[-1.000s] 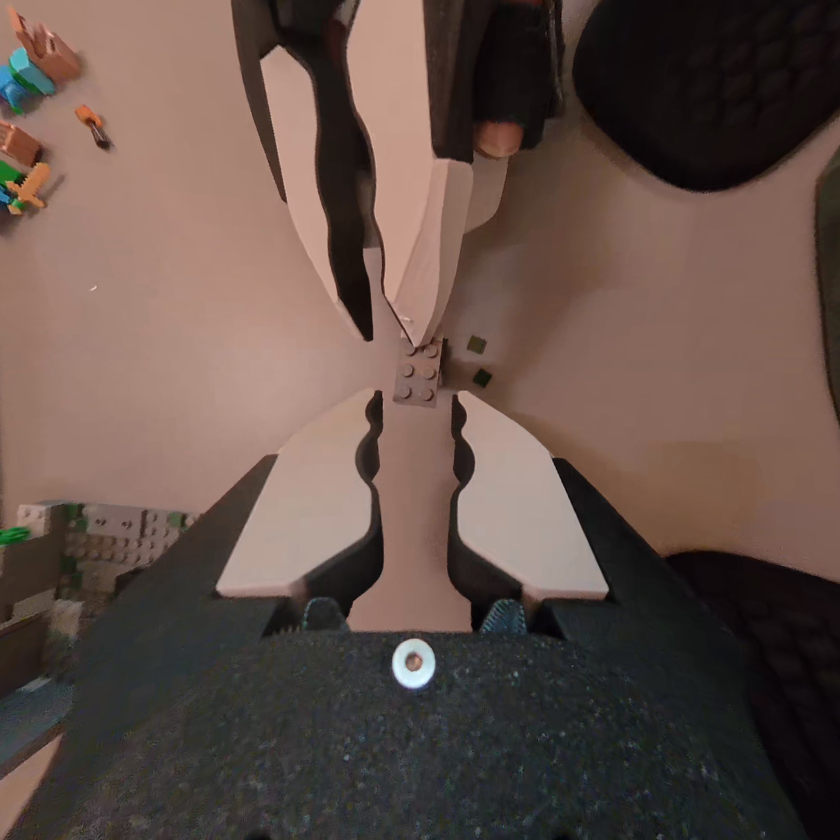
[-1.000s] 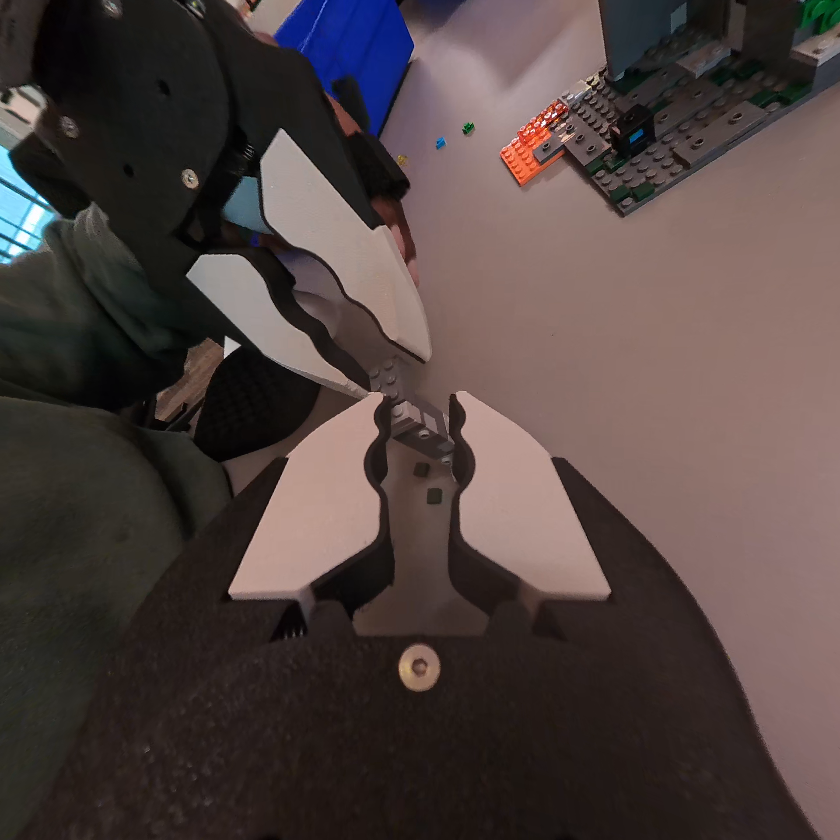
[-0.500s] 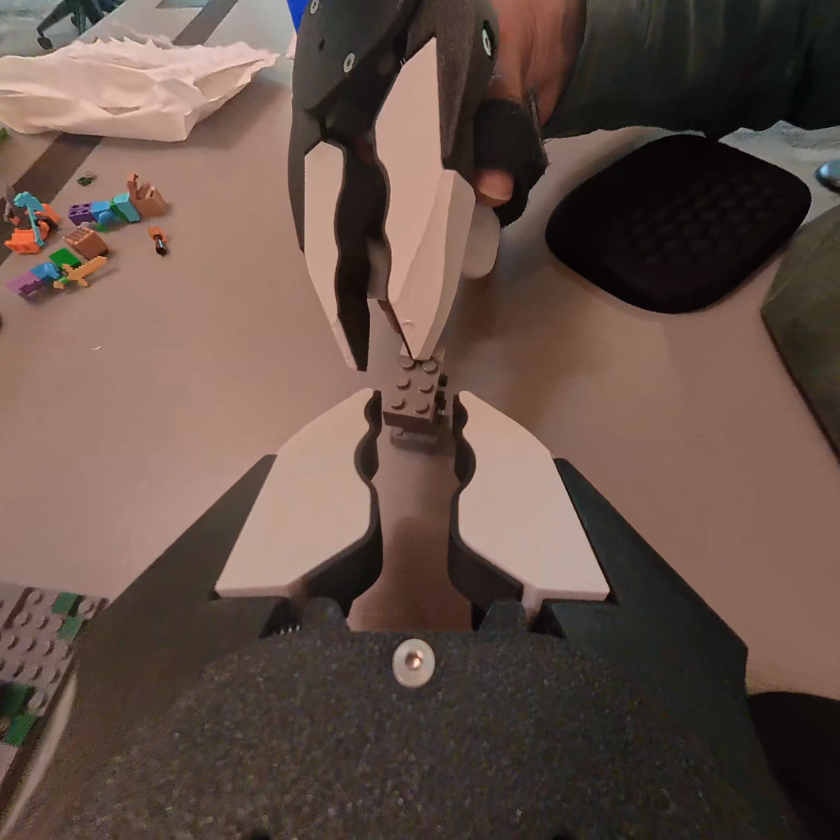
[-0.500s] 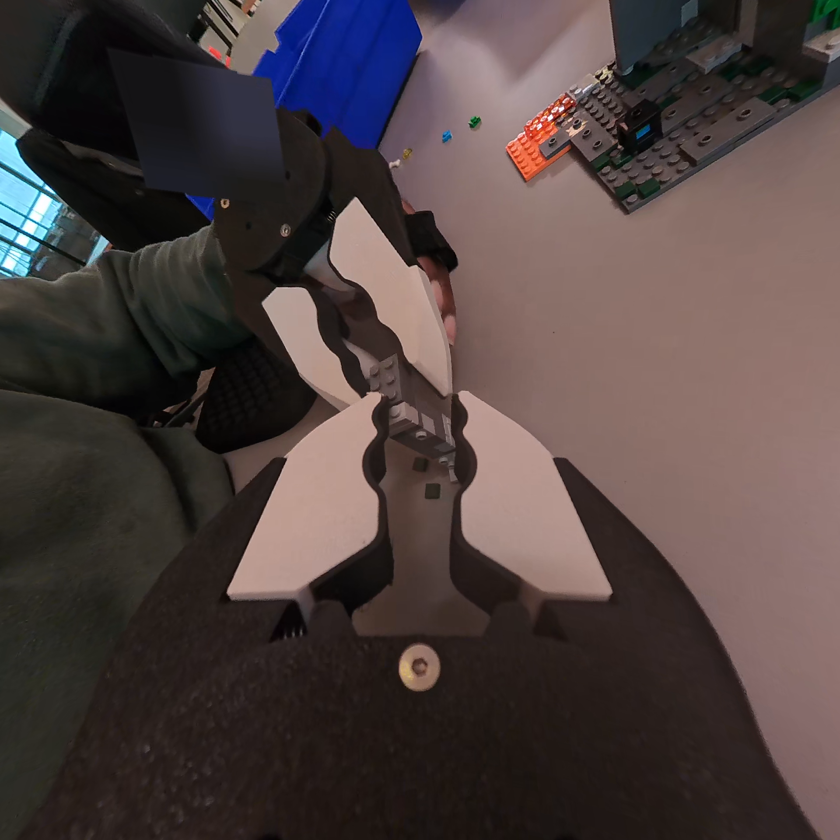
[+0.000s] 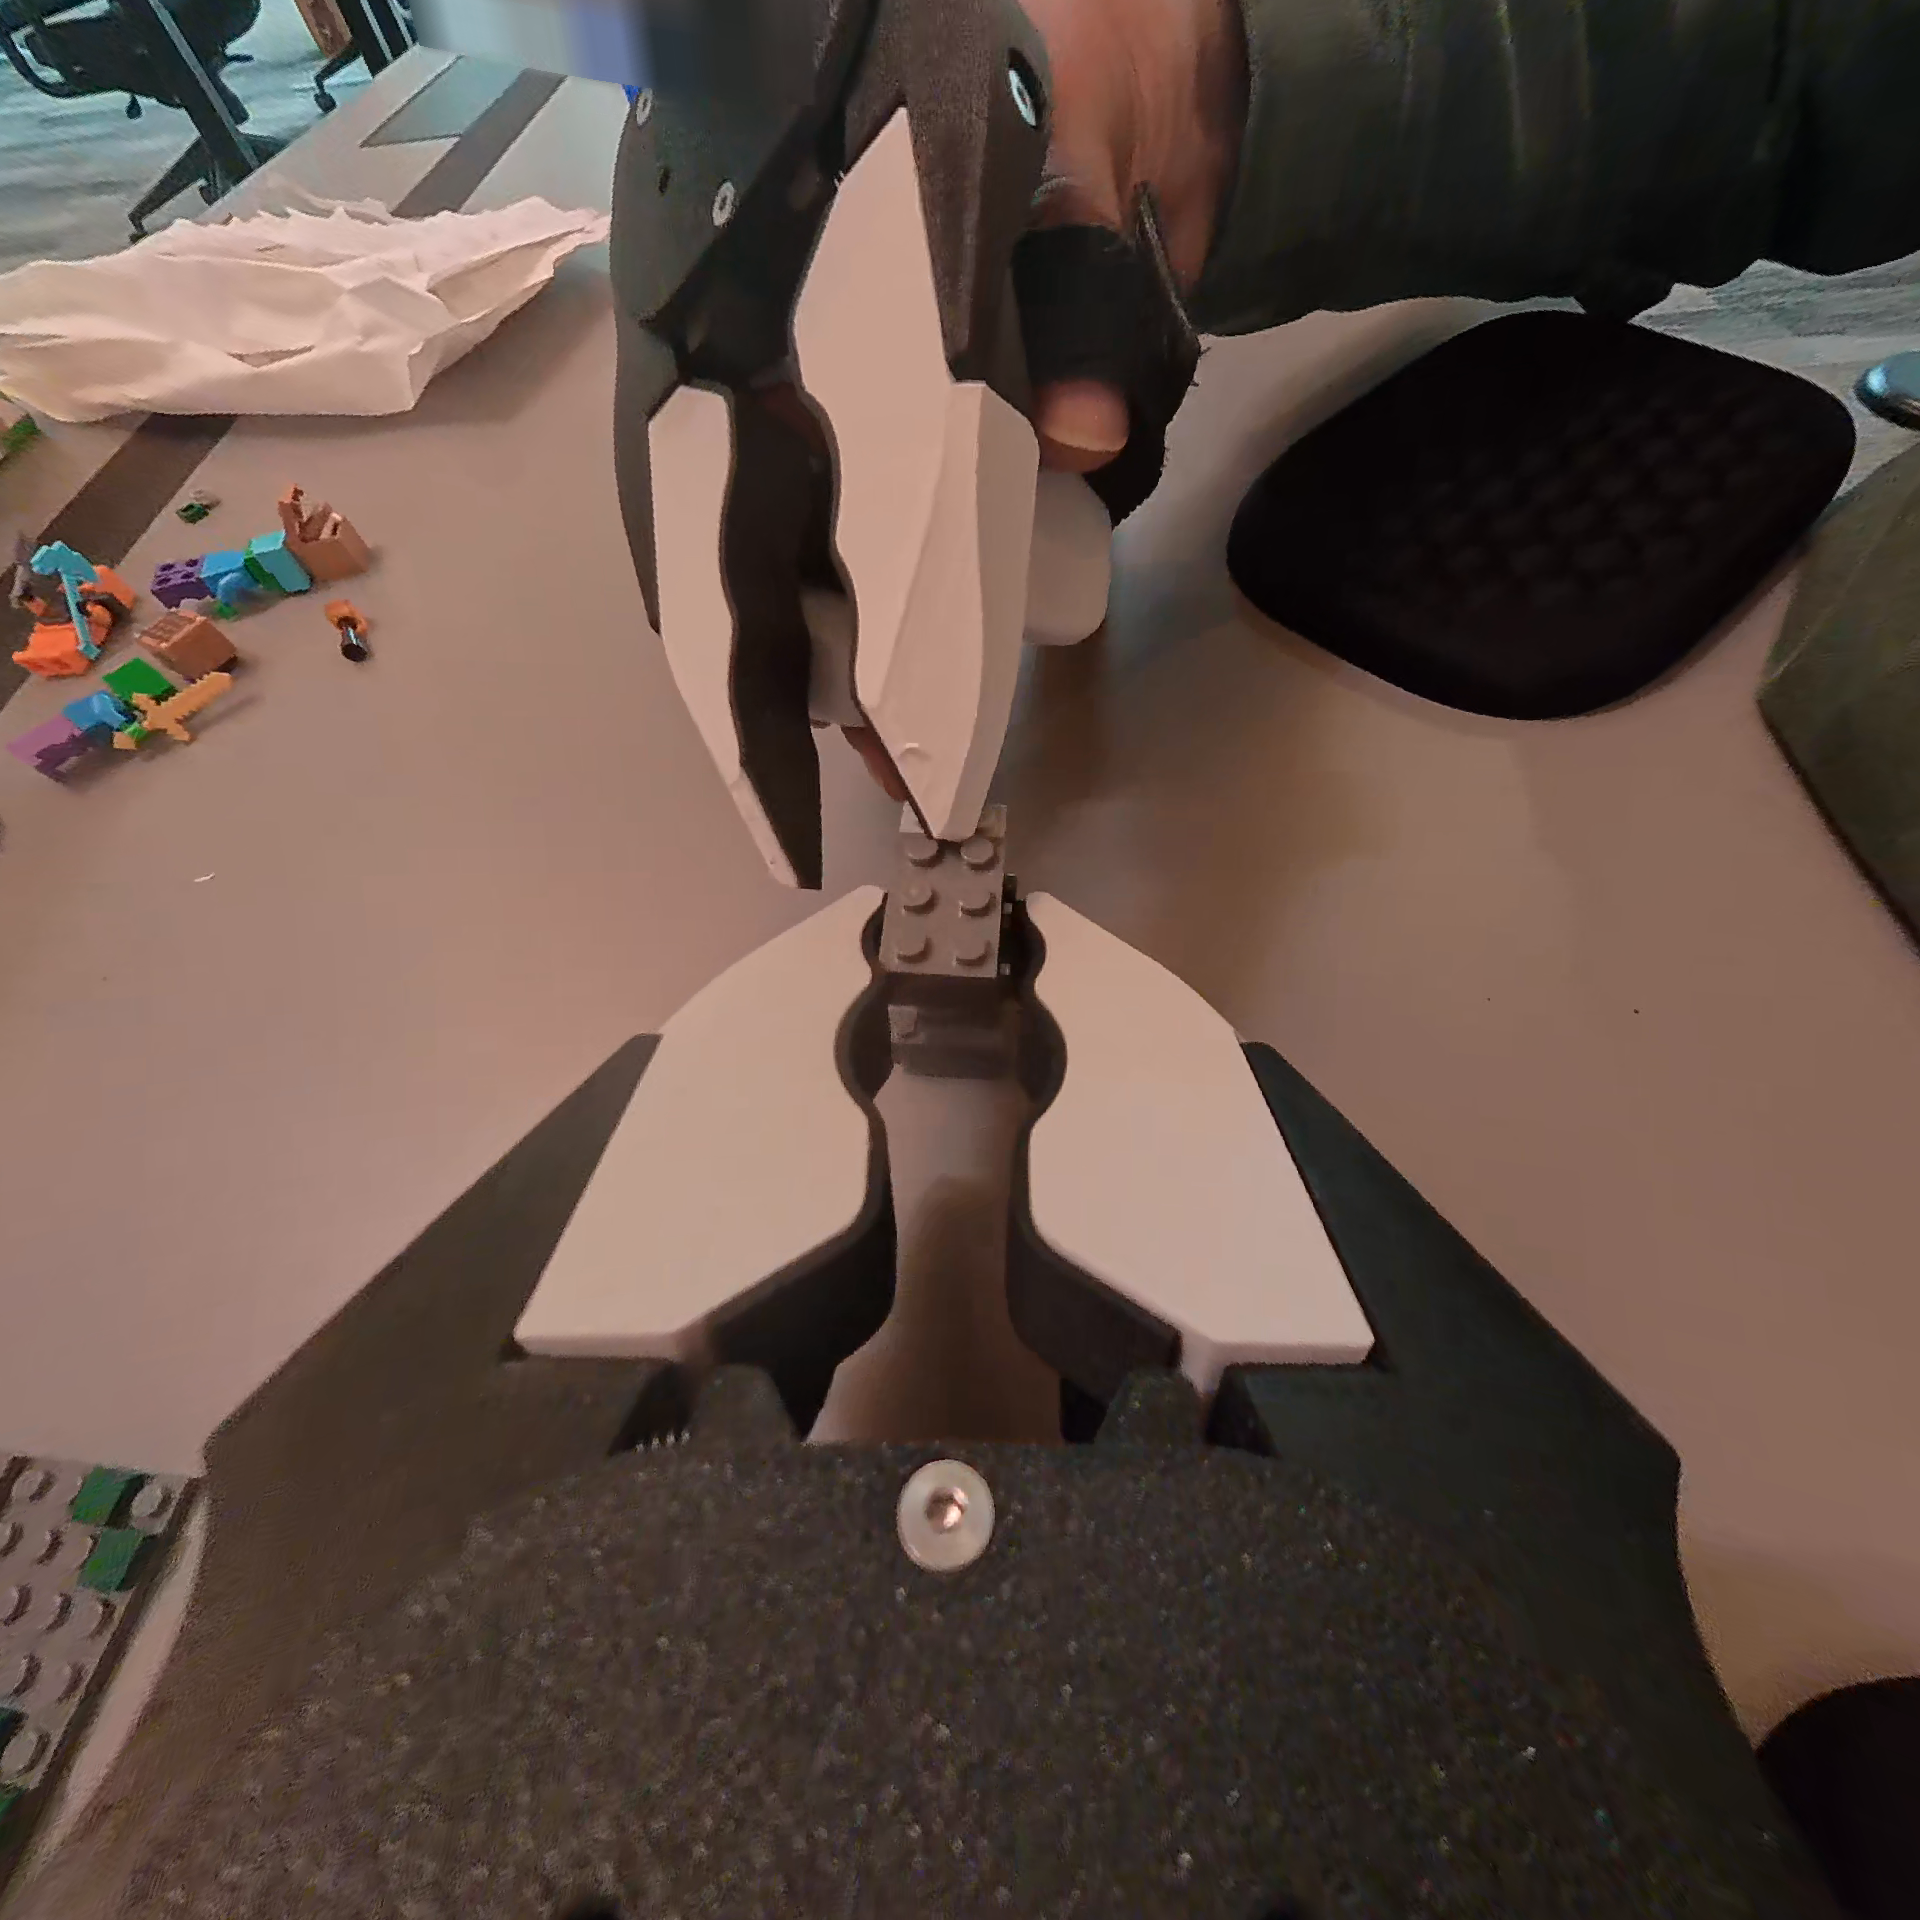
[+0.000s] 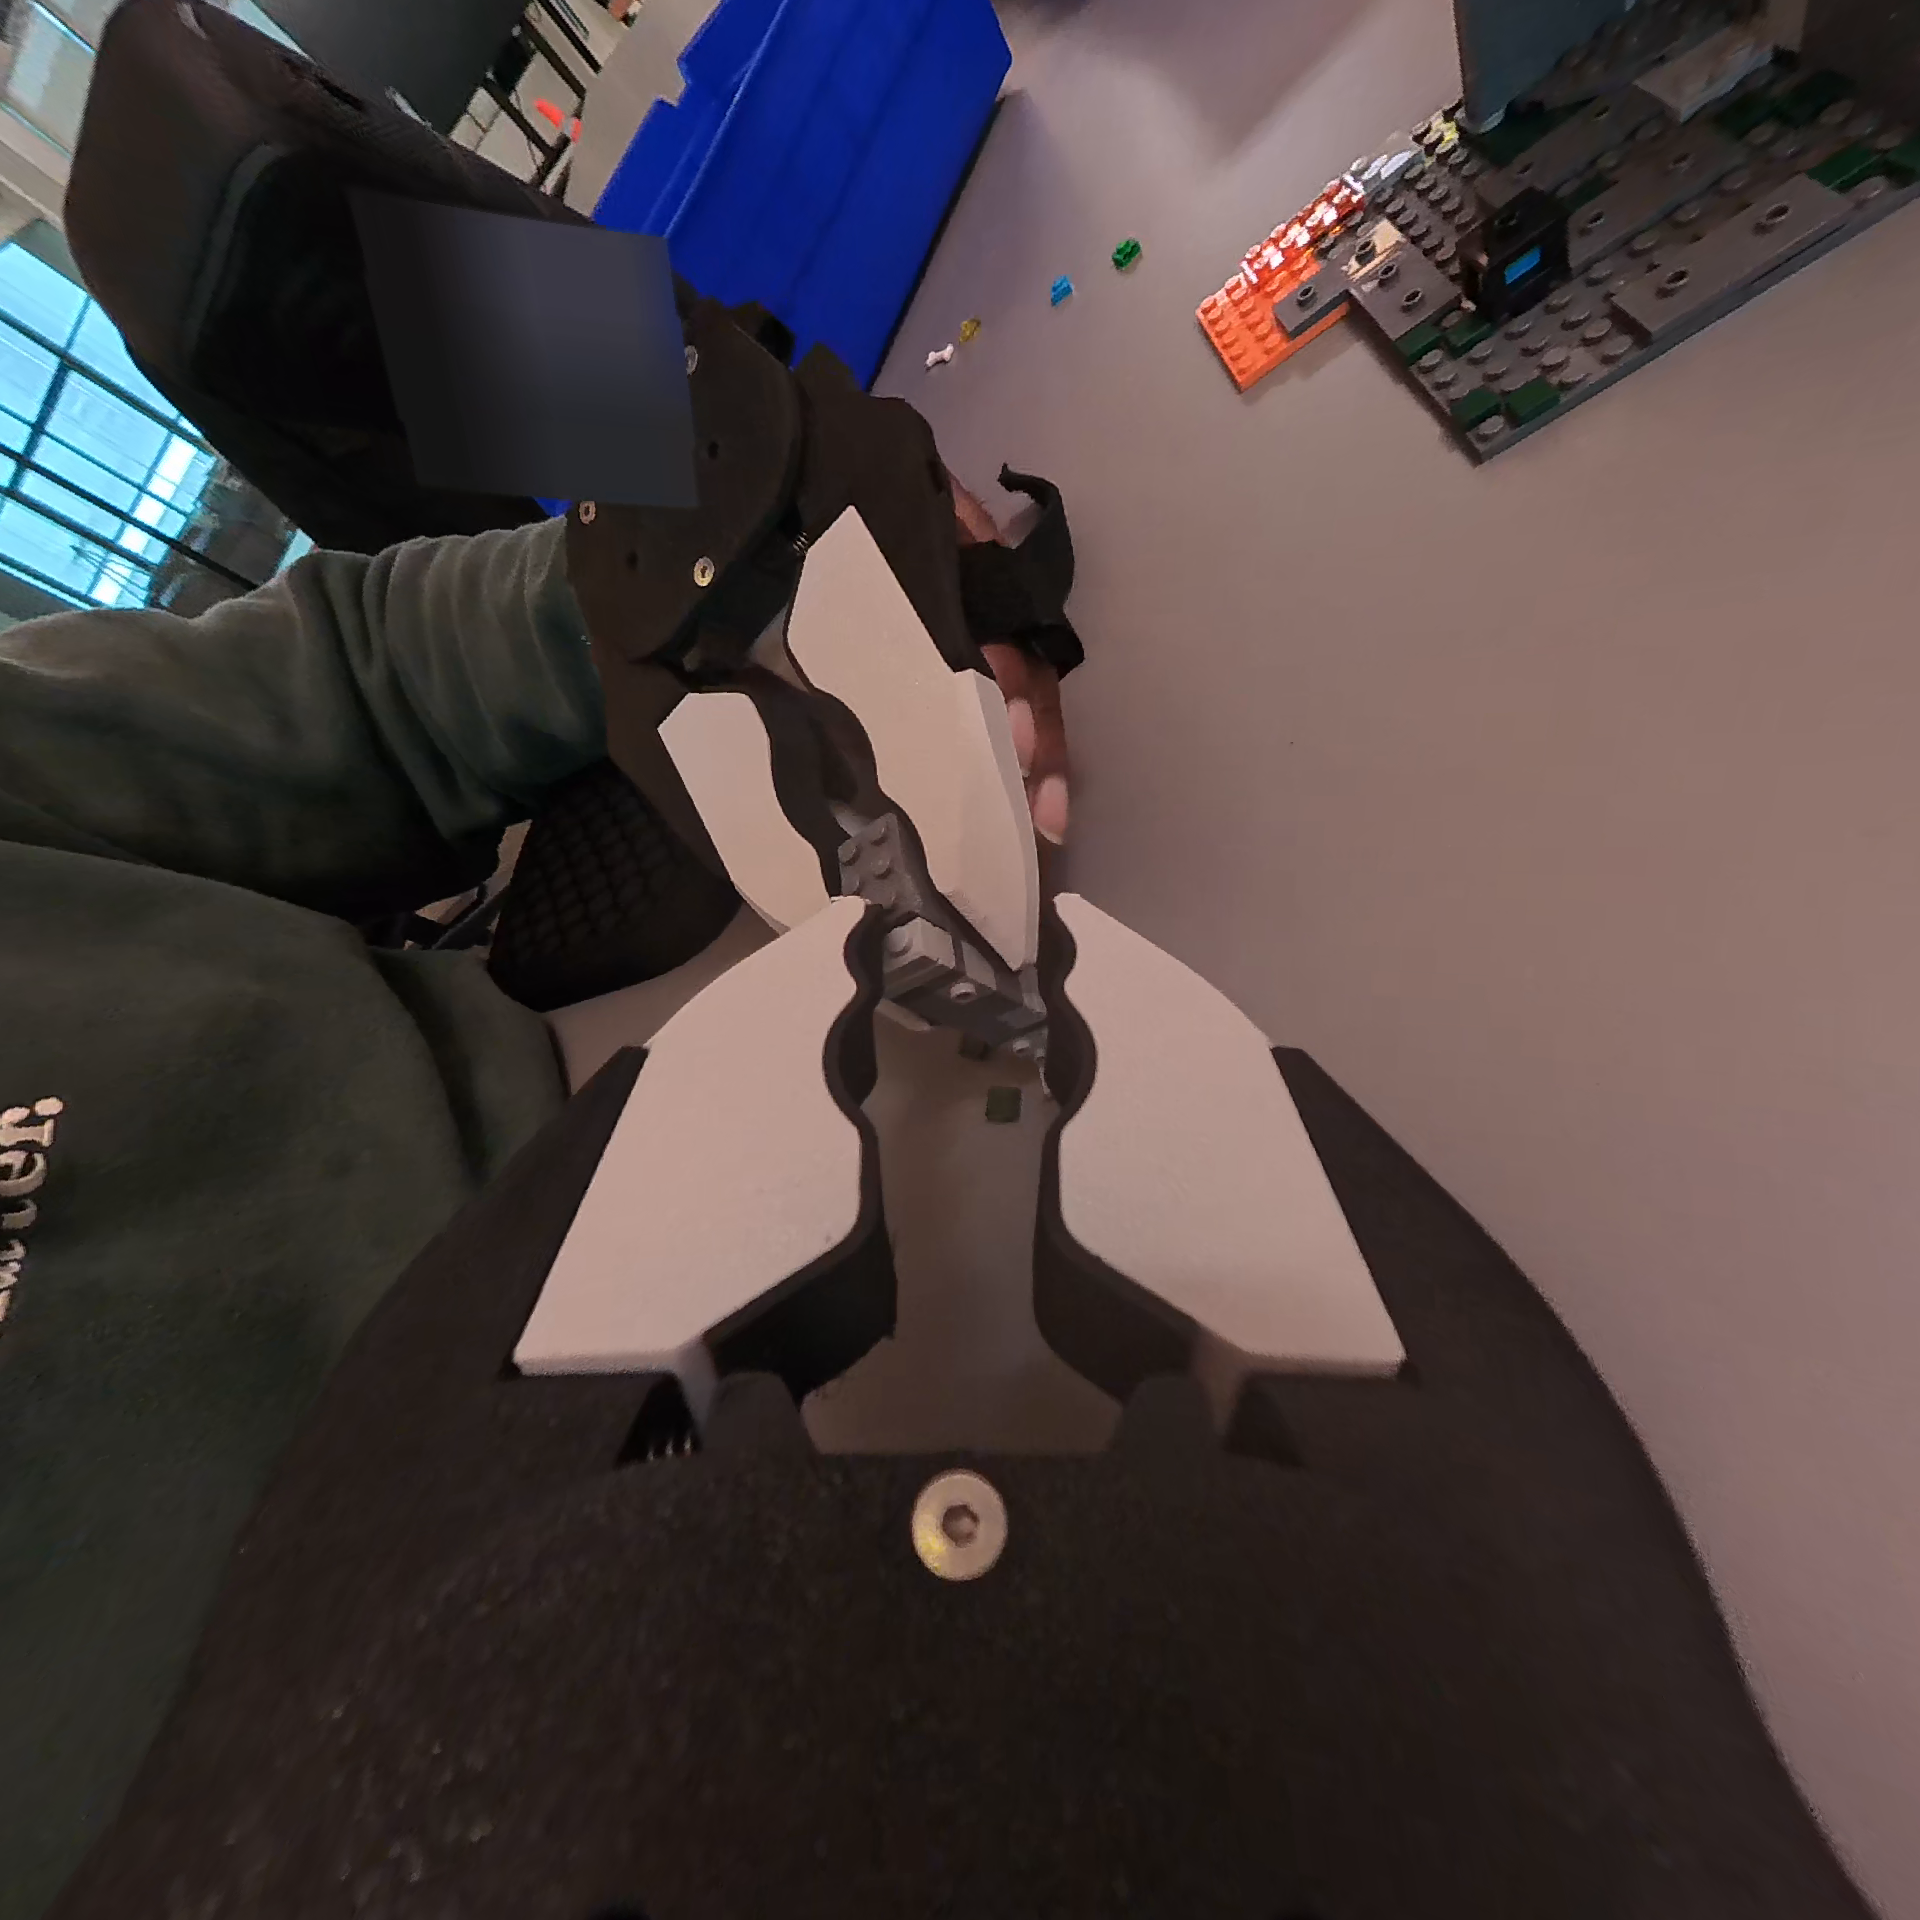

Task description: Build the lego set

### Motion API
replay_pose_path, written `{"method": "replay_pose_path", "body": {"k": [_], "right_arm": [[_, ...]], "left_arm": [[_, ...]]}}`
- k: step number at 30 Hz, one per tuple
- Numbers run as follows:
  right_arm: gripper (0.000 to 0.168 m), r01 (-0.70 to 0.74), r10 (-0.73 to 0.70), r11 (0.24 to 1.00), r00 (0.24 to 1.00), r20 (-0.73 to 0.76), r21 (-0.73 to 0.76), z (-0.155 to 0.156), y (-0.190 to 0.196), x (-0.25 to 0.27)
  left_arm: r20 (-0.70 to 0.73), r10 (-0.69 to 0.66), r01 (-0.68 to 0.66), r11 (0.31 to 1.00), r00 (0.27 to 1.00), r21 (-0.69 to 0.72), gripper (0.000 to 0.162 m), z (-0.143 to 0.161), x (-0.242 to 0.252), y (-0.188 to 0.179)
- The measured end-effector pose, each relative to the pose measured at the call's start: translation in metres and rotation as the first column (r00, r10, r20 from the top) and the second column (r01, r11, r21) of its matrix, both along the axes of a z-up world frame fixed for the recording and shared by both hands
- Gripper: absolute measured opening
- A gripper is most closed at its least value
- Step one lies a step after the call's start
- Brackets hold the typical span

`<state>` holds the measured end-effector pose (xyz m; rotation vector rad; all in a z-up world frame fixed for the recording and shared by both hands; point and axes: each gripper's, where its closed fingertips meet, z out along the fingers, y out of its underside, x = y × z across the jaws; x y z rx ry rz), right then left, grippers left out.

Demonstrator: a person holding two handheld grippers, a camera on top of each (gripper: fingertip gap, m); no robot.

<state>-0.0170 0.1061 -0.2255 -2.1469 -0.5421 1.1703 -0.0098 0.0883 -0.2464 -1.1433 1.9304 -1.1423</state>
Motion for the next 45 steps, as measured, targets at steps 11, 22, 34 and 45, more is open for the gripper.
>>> {"method": "replay_pose_path", "body": {"k": [11,22,34,45], "right_arm": [[0.028,-0.002,0.002,0.999,1.0,-0.017,-0.033,0.0,-0.001,0.001],[0.026,0.005,-0.005,1.0,1.0,-0.01,-0.027,0.003,0.0,0.004],[0.028,0.017,-0.017,1.0,1.0,-0.014,0.007,0.008,-0.003,0.005],[0.031,-0.162,0.017,0.909,0.935,0.355,0.383,-0.009,-0.007,-0.003]], "left_arm": [[-0.015,0.034,-0.034,0.999,0.999,0.012,0.019,0.0,0.001,0.002],[-0.066,0.063,-0.061,0.998,0.996,0.036,0.019,0.002,0.0,0.003],[-0.086,0.08,-0.076,0.996,0.993,0.046,0.019,0.004,-0.001,0.008],[-0.228,0.043,-0.035,0.999,0.973,0.036,0.019,-0.001,-0.011,0.005]]}}
